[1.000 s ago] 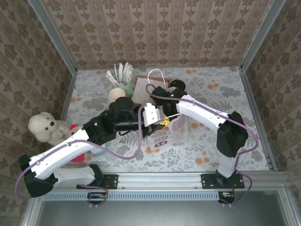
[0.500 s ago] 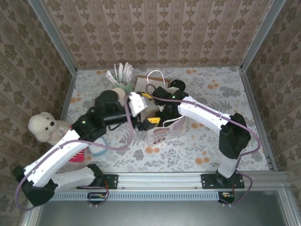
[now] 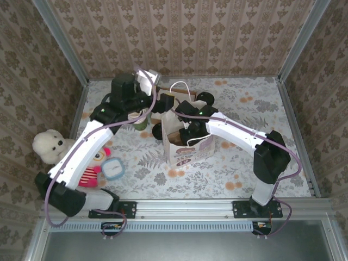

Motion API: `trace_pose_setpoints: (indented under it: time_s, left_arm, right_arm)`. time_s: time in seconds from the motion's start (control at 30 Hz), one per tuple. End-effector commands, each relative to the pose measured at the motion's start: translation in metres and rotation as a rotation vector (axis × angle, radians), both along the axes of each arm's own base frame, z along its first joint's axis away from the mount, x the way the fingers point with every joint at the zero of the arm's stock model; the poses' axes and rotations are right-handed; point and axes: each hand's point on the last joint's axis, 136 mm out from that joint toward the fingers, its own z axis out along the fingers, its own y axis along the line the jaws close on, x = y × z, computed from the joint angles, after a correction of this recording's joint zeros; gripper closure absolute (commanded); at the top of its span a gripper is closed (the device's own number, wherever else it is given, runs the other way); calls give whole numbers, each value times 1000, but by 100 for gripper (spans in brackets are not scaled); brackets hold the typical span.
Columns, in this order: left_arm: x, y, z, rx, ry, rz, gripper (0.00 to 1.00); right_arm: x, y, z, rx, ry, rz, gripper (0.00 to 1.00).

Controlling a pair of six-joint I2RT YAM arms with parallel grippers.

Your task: Pack the takeout coffee

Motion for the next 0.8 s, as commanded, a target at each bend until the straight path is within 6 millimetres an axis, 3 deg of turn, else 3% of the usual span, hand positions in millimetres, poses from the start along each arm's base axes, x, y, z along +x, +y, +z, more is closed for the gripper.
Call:
trace_pose_setpoints:
  time_s: [0.0, 0.13, 0.27, 0.37, 0.63, 0.77]
  left_arm:
    - [11, -9, 19, -54, 26, 3, 19]
    - [17, -32, 22, -78, 28, -98, 30]
    - [26, -40, 18, -65, 44, -114, 61]
    - [25, -46, 23, -85, 52, -145, 76]
    - [22, -40, 24, -74, 72, -102, 100]
    - [24, -37, 20, -67, 96, -72, 100]
  right_arm:
    - [0, 3, 8, 16, -38, 26, 65]
    - [0, 3, 6, 23, -38, 26, 65]
    - [4, 6, 3, 28, -50, 32, 65]
    - [7, 6, -3, 10, -56, 35, 65]
    - [2, -3, -31, -43, -18, 24, 65]
    - [1, -4, -37, -44, -13, 23, 65]
